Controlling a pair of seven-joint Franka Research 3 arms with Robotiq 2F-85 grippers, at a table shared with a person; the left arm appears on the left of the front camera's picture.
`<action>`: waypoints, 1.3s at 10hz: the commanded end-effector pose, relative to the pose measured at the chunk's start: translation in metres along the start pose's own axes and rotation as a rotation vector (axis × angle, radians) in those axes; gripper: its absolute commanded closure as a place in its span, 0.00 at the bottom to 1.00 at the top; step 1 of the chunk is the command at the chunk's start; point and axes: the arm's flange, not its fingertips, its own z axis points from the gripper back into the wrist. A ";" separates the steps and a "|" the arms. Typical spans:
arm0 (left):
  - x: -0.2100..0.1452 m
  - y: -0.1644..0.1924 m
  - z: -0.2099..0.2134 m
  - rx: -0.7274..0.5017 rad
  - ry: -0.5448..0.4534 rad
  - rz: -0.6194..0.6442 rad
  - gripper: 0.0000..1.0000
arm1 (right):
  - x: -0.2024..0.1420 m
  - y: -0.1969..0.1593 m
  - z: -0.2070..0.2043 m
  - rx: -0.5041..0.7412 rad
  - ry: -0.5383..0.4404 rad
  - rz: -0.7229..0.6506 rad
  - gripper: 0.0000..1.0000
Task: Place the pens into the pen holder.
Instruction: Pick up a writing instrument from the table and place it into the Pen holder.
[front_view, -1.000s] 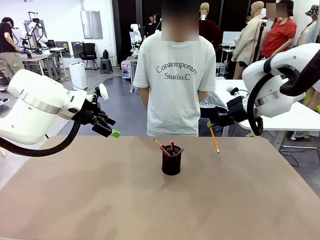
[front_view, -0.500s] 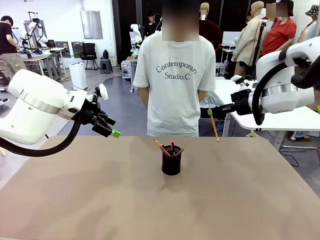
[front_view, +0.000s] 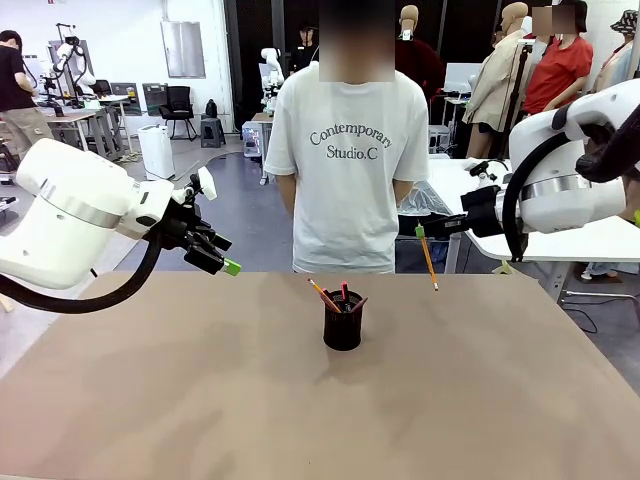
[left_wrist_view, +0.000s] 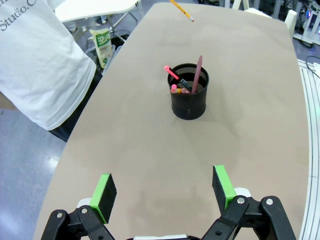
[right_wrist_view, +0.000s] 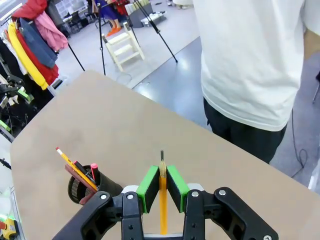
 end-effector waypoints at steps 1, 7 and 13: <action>0.000 0.000 0.002 0.007 0.003 0.006 0.00 | -0.001 0.003 -0.007 0.057 -0.027 0.035 1.00; 0.000 0.000 0.002 0.007 0.003 0.006 0.00 | 0.036 0.027 -0.048 0.375 -0.389 0.232 1.00; 0.000 0.000 0.002 0.007 0.003 0.006 0.00 | 0.032 0.064 -0.105 0.505 -0.473 0.453 1.00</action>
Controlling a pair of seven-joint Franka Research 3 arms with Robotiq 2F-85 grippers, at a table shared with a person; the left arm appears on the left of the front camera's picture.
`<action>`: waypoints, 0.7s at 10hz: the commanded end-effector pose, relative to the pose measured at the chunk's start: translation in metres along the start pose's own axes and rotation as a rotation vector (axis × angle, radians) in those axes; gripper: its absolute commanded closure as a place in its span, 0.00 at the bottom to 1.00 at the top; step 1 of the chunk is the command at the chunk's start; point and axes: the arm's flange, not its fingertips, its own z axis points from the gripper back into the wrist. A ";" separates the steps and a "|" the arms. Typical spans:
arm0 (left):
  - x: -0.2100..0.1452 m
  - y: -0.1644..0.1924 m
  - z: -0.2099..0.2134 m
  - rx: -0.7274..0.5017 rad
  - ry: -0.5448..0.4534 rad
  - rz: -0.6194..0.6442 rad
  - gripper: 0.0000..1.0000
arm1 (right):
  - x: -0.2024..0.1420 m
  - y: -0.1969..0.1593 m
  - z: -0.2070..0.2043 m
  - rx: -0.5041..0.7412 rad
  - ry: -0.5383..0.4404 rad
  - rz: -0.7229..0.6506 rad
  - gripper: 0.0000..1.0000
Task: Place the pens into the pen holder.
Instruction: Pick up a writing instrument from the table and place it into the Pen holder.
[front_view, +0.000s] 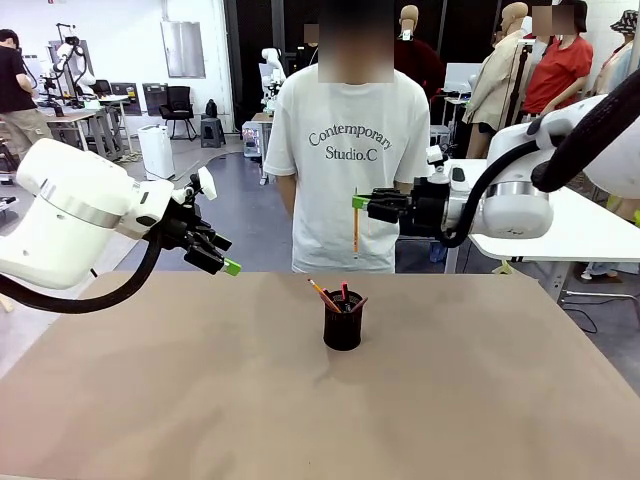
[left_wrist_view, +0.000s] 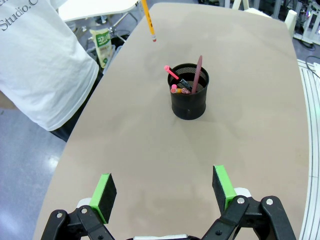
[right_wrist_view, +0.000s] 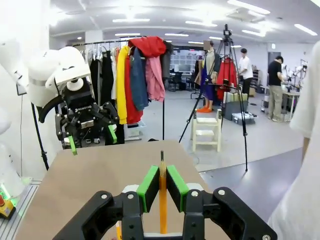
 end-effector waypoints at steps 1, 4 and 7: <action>0.000 0.000 0.002 0.007 0.003 0.006 0.00 | -0.008 -0.002 -0.017 0.046 -0.044 0.040 1.00; 0.000 0.000 0.002 0.007 0.003 0.006 0.00 | -0.018 0.008 -0.027 0.127 -0.047 -0.036 1.00; 0.000 0.000 0.002 0.007 0.003 0.006 0.00 | -0.020 0.022 -0.022 0.200 -0.014 -0.107 1.00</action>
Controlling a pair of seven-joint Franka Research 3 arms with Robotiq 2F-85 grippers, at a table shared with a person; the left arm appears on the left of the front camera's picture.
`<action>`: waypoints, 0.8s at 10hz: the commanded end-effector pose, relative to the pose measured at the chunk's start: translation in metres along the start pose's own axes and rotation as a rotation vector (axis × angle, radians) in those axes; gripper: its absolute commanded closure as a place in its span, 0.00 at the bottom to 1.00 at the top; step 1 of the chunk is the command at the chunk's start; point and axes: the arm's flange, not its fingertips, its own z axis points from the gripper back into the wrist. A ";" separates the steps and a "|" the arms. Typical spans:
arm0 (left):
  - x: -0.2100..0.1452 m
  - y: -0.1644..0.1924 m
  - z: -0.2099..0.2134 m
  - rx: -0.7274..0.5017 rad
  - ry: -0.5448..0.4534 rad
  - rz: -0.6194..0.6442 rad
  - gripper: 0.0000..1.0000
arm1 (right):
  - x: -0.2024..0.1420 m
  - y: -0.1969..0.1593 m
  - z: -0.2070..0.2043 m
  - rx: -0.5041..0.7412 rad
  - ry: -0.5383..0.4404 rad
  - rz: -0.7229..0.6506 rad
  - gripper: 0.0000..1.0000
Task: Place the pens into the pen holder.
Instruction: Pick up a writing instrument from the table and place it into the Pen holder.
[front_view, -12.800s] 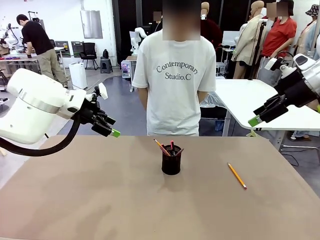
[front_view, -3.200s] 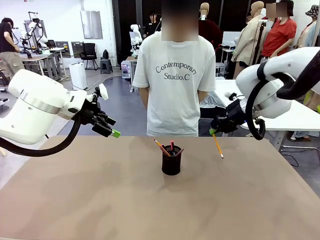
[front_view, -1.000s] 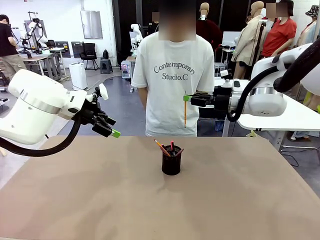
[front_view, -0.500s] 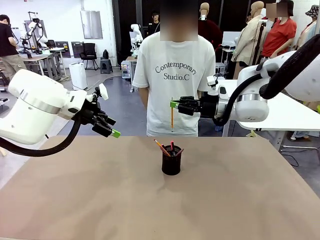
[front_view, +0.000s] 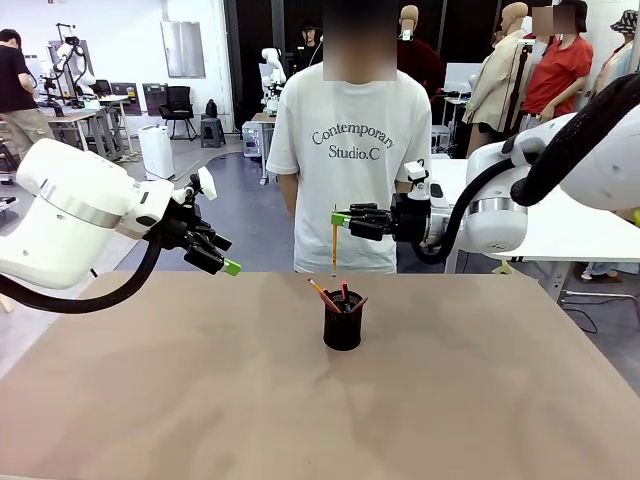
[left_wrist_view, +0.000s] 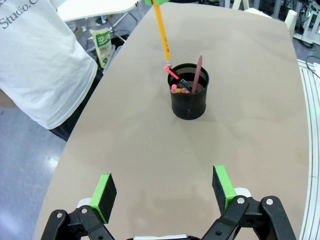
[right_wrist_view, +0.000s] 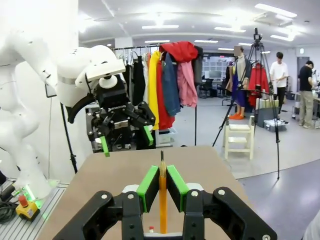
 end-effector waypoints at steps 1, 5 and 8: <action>0.000 0.000 0.002 0.007 0.003 0.006 0.00 | 0.002 0.008 0.006 0.046 0.038 -0.061 1.00; 0.000 0.000 0.002 0.007 0.003 0.006 0.00 | -0.024 0.016 0.013 0.082 0.111 -0.129 1.00; 0.000 0.000 0.002 0.007 0.003 0.006 0.00 | -0.039 0.018 0.013 0.096 0.135 -0.170 1.00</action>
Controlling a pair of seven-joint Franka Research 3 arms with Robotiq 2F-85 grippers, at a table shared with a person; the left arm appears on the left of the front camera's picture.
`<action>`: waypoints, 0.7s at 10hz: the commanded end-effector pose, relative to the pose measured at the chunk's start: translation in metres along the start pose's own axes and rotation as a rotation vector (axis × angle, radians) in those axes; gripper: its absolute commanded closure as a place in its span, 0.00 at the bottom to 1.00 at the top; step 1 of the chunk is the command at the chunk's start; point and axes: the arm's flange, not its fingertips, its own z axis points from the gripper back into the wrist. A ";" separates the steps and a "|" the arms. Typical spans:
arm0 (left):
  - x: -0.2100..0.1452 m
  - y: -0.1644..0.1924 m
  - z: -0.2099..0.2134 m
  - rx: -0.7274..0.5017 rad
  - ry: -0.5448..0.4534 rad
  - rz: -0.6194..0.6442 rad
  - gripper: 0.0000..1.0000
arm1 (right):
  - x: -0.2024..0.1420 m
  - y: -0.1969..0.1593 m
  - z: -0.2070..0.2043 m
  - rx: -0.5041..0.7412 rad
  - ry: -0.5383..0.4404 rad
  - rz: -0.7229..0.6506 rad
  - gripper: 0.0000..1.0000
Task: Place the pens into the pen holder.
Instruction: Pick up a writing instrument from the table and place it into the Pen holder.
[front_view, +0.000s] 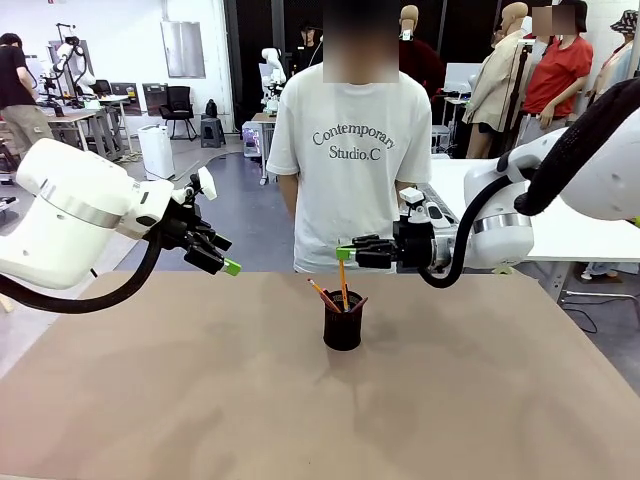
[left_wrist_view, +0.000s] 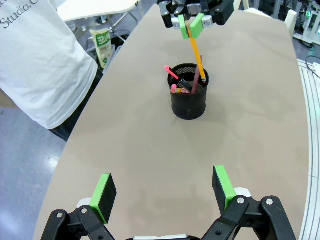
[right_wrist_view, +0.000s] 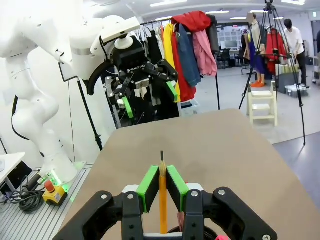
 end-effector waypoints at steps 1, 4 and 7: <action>0.000 0.000 0.002 0.007 0.003 0.006 0.00 | 0.000 0.000 -0.003 0.026 0.019 -0.026 1.00; 0.000 0.000 0.002 0.007 0.003 0.006 0.00 | -0.008 -0.003 -0.004 0.027 0.028 -0.038 1.00; 0.000 0.000 0.002 0.007 0.003 0.006 0.00 | -0.010 -0.002 -0.002 0.005 0.005 -0.020 1.00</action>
